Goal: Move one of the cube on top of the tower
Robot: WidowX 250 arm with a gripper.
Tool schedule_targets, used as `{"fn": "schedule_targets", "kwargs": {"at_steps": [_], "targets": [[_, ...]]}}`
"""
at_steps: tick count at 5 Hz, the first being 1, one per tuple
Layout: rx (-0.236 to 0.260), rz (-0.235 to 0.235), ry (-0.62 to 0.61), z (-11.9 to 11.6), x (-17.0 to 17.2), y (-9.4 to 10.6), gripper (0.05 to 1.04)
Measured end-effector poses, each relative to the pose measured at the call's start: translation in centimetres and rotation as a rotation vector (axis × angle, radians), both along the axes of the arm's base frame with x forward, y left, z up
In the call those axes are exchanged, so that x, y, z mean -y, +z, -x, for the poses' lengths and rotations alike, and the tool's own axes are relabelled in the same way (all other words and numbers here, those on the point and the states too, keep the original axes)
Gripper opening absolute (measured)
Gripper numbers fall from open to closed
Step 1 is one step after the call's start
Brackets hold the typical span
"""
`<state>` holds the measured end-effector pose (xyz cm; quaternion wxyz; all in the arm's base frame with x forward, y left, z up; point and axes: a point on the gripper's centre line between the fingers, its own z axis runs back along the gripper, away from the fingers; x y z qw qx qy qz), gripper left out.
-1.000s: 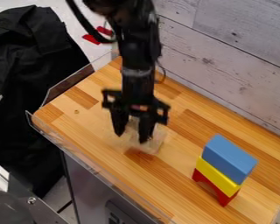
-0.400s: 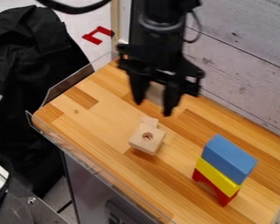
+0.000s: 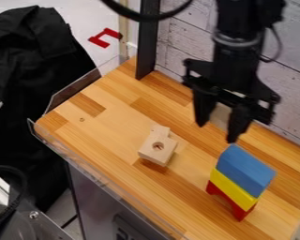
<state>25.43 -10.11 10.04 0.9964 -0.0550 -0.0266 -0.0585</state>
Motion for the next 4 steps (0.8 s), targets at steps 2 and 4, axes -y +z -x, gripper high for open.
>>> {"fn": "schedule_targets", "kwargs": {"at_steps": [2,4], "targets": [[0.001,0.023,-0.030,0.2,1.6,-0.1,0.562],[-0.035,0.023,-0.048,0.9,2.7,-1.6,0.562]]}}
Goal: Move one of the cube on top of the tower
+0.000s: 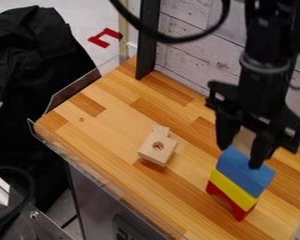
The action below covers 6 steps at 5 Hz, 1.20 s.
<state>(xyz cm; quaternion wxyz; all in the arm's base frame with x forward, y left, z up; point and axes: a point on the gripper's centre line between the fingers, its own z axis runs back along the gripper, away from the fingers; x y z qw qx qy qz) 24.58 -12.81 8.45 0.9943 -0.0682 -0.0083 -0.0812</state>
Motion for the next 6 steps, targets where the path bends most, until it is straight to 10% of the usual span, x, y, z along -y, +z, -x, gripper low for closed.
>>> {"fn": "schedule_targets", "kwargs": {"at_steps": [6], "targets": [[-0.060,-0.015,-0.012,-0.3,1.2,-2.5,0.598]]}}
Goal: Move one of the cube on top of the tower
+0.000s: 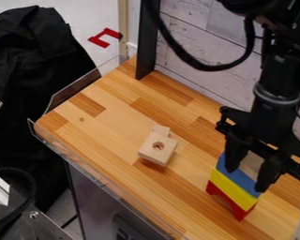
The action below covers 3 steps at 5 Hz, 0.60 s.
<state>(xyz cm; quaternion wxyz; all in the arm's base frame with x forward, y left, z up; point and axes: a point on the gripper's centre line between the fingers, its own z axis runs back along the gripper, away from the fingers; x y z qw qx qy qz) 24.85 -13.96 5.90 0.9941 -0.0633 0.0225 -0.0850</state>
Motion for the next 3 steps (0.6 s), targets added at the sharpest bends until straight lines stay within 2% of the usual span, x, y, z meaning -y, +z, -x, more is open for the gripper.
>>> {"fn": "schedule_targets", "kwargs": {"at_steps": [1,2,3], "targets": [[-0.002,0.010,0.009,0.07,-0.05,0.02,0.892],[0.008,0.013,0.018,0.15,-0.16,0.08,1.000],[0.020,0.013,0.040,0.29,-0.38,0.57,0.999]]}}
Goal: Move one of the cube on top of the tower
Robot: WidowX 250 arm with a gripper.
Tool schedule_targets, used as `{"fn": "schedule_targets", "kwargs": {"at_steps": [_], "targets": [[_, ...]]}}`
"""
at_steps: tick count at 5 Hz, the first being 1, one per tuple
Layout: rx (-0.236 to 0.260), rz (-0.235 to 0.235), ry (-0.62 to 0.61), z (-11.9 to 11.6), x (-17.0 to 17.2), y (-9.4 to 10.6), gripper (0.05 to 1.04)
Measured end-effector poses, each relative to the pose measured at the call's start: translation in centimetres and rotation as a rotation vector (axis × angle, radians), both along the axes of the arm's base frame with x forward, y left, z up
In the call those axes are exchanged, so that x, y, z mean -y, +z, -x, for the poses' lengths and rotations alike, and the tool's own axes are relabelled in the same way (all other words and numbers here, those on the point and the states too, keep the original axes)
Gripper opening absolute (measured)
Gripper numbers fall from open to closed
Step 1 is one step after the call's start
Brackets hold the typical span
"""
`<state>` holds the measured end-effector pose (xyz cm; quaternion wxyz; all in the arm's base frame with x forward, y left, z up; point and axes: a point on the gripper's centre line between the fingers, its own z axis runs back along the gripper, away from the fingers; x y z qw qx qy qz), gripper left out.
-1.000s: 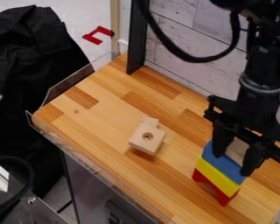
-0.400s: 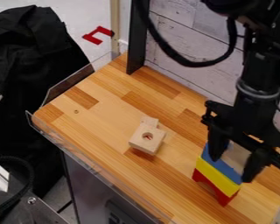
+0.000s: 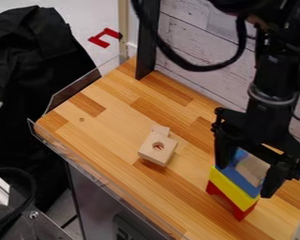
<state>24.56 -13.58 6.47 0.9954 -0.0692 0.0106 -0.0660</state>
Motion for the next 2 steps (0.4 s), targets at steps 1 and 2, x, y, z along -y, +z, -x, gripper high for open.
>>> {"fn": "schedule_targets", "kwargs": {"at_steps": [1,2], "targets": [[0.077,-0.009,0.044,0.0,-0.7,3.1,0.999],[0.164,-0.018,0.071,-0.3,-1.6,6.0,0.999]]}}
